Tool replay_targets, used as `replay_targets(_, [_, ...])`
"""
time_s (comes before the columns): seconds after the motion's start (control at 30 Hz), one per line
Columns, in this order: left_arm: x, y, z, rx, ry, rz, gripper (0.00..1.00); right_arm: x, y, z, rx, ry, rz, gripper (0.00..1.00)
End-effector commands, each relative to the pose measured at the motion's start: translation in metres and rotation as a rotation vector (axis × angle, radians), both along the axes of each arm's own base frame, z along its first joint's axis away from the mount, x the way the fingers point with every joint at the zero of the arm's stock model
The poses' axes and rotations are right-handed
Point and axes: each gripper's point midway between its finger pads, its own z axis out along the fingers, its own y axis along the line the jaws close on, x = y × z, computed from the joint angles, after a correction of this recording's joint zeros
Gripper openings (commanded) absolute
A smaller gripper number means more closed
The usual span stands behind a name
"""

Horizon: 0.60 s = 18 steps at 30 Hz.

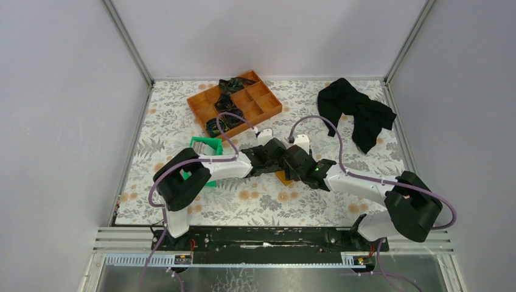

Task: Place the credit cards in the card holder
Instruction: Close the card holder at the center of the board.

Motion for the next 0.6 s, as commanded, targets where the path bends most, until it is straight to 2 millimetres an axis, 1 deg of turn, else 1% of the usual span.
replay_targets(0.0, [-0.068, 0.035, -0.077, 0.131, 0.283, -0.040, 0.69, 0.013, -0.002, 0.041, -0.007, -0.091, -0.023, 0.61])
replay_targets(0.13, [-0.070, 0.035, -0.080, 0.130, 0.287, -0.047, 0.69, 0.016, -0.019, 0.061, -0.025, -0.140, -0.110, 0.60])
replay_targets(0.2, [-0.071, 0.037, -0.081, 0.130, 0.286, -0.050, 0.69, 0.013, -0.028, 0.064, -0.031, -0.138, -0.157, 0.56])
replay_targets(0.27, [-0.073, 0.038, -0.082, 0.132, 0.288, -0.053, 0.69, 0.009, -0.036, 0.062, -0.036, -0.124, -0.204, 0.39])
replay_targets(0.37, [-0.076, 0.041, -0.085, 0.135, 0.295, -0.056, 0.69, 0.004, -0.041, 0.055, -0.043, -0.090, -0.253, 0.13])
replay_targets(0.4, [-0.076, 0.041, -0.085, 0.135, 0.296, -0.057, 0.69, 0.001, -0.042, 0.052, -0.052, -0.070, -0.265, 0.06])
replay_targets(0.43, [-0.077, 0.042, -0.086, 0.135, 0.297, -0.058, 0.69, -0.001, -0.043, 0.048, -0.063, -0.046, -0.274, 0.01])
replay_targets(0.47, [-0.077, 0.042, -0.086, 0.136, 0.298, -0.060, 0.69, -0.004, -0.044, 0.045, -0.074, -0.023, -0.283, 0.00])
replay_targets(0.57, [-0.078, 0.043, -0.087, 0.140, 0.298, -0.064, 0.69, -0.014, -0.043, 0.032, -0.079, 0.039, -0.296, 0.00])
